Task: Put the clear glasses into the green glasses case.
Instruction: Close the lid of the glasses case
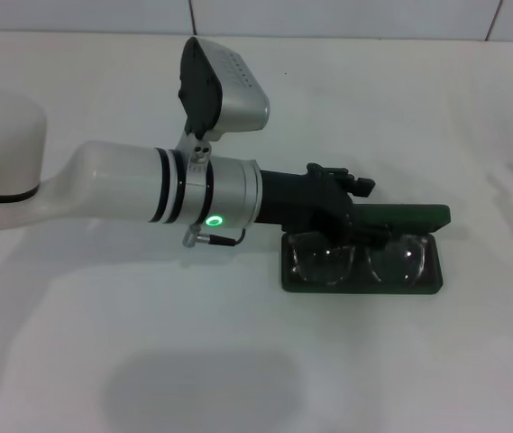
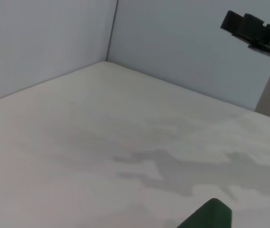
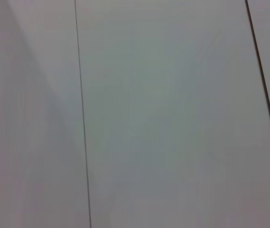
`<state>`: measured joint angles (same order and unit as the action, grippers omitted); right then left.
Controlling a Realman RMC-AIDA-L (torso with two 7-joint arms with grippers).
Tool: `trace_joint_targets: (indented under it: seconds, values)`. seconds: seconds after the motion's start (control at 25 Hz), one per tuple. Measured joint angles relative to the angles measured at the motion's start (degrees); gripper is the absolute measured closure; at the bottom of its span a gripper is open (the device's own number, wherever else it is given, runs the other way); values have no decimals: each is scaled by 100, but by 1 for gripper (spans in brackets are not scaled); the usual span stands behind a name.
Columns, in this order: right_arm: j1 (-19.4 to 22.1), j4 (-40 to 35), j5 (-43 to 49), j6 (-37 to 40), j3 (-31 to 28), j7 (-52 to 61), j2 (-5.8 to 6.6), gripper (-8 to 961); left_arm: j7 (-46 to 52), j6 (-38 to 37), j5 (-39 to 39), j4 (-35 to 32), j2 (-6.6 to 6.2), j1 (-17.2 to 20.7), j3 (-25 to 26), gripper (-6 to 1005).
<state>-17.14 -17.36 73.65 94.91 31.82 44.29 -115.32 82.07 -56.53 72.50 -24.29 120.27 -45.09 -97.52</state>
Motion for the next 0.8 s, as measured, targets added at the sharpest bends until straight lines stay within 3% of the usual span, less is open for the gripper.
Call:
trace_joint_targets:
  seconds: [0.44,0.64,0.8]
  values:
    - [6,-9,0,2,0,0,1,632,-328,220,-16,-4,-15,0,15,201]
    - [42,-23,0,41,-23,7,9,631,-258,40,43,-356,-40,118,12,353]
    - [62,-27,0,42,-33,12,19,631,-201,-244,72,-933,-62,446,12,379]
